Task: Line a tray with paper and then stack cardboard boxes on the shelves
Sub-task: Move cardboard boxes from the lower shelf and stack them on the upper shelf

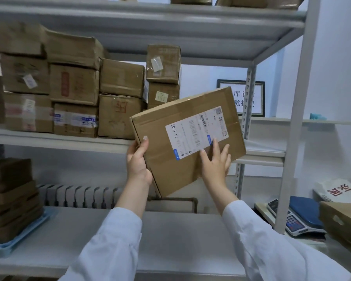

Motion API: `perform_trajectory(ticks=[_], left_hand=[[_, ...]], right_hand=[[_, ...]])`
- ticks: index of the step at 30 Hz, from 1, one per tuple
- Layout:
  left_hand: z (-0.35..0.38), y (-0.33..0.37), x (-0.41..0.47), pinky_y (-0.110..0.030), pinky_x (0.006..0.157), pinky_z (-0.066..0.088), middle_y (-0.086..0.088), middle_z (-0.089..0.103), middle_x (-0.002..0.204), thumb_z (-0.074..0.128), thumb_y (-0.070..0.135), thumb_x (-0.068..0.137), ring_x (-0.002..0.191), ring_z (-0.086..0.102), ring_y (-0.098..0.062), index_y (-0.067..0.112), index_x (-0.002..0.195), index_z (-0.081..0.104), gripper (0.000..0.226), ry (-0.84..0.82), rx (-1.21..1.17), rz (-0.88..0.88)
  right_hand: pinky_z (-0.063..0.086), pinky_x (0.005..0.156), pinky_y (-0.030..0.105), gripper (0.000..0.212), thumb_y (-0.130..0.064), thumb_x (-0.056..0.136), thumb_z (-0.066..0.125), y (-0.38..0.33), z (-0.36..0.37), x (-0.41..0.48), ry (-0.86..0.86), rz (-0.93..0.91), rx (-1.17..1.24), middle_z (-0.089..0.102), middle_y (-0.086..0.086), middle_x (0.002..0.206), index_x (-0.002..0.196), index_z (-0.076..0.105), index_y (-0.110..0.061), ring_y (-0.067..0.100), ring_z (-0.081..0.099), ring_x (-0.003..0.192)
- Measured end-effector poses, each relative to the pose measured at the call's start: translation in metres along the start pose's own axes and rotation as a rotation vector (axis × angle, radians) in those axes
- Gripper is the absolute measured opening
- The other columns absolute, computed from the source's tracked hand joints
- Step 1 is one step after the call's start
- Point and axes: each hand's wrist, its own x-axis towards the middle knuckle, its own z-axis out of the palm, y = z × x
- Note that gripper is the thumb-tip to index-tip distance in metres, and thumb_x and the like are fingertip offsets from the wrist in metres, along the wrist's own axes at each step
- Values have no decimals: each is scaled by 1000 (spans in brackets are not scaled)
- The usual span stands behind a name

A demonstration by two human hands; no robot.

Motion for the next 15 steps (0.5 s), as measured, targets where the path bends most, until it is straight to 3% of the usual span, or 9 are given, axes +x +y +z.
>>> perform_trajectory(ticks=[3,6,8,11,13,15], left_hand=[[30,2,-1,-41,78,54,-6,67,92,62,10,88,76,65,-20,14,97,57,11,7,-50,53],[59,0,-3,-33,70,57,-6,64,97,64,9,86,78,64,-17,13,104,53,21,13,-68,109],[76,-3,-3,-29,68,56,-1,64,95,66,7,85,78,64,-13,17,99,52,21,26,-65,146],[98,-9,1,-40,90,52,2,64,97,70,9,82,92,64,-19,24,93,50,27,65,-6,196],[109,-13,3,-39,95,50,-1,64,104,71,10,81,100,63,-22,21,100,49,31,79,40,221],[117,-15,6,-30,89,49,-2,62,105,71,10,81,98,62,-19,19,106,47,36,92,75,231]], right_hand=[[2,116,45,56,-43,96,45,-8,0,-1,-49,-35,115,-6,-4,160,147,22,-39,24,-10,146],[7,117,38,61,-43,93,52,-12,0,1,-132,-88,208,-4,-3,160,147,25,-37,21,-3,147],[13,114,25,72,-39,88,62,-15,-2,2,-218,-130,327,-8,-1,160,148,23,-33,11,6,146],[12,103,13,90,-37,81,71,-16,-5,8,-326,-170,294,-10,-1,159,151,15,-25,-9,3,132],[11,100,11,104,-47,71,71,-14,-5,17,-361,-160,276,-7,-2,160,152,12,-23,-12,0,128],[11,100,12,112,-48,61,67,-15,-5,23,-404,-166,239,-7,-1,160,152,7,-23,-4,-2,139]])
